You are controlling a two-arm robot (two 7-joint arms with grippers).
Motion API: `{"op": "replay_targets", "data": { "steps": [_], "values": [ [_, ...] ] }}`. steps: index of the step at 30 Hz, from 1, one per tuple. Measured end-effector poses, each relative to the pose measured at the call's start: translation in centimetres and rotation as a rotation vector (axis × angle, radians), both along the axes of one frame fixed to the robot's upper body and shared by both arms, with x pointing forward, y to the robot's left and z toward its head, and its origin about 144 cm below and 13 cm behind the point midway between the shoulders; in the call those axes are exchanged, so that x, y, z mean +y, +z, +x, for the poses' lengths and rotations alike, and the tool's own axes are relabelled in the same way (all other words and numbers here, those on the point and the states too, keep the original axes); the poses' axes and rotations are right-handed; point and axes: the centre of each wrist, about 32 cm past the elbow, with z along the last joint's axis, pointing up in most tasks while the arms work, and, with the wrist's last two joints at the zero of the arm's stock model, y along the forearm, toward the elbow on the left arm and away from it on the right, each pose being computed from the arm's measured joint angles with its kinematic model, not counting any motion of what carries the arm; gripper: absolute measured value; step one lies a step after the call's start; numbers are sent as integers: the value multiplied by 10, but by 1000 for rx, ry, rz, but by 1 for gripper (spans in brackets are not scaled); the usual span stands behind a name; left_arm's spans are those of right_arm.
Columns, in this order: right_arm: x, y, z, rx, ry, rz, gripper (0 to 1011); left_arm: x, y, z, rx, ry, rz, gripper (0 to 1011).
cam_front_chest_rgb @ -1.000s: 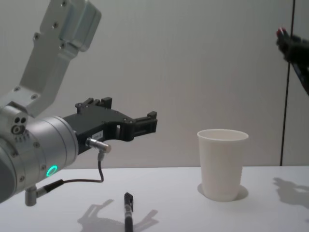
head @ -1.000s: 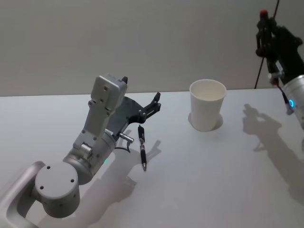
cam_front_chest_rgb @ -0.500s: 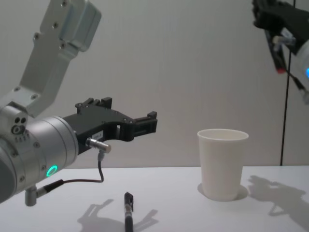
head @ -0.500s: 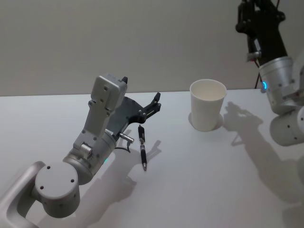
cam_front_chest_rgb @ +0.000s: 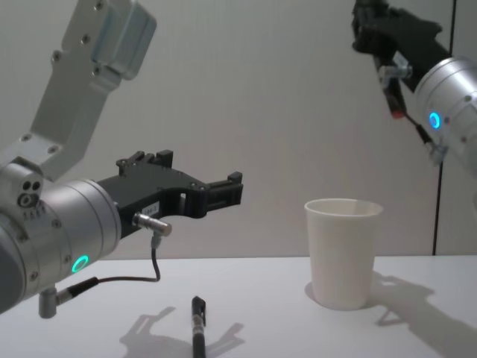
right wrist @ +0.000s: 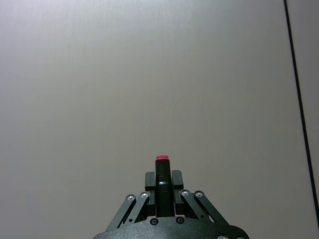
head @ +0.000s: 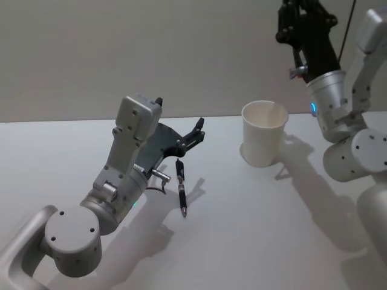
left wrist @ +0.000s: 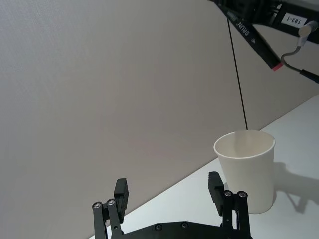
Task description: Place the pen into the pen holder.
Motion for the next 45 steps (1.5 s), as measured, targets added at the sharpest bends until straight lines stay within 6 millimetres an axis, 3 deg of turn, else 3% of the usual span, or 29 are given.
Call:
{"op": "replay_targets", "data": {
  "steps": [16, 38, 45],
  "values": [
    [11, -9, 9, 139, -2, -78, 185, 0, 0, 0, 0, 0, 0, 1001],
    [27, -16, 15, 195, -2, -163, 185, 0, 0, 0, 0, 0, 0, 1001],
    [29, -32, 19, 220, -14, -184, 185, 0, 0, 0, 0, 0, 0, 1001]
  ]
}}
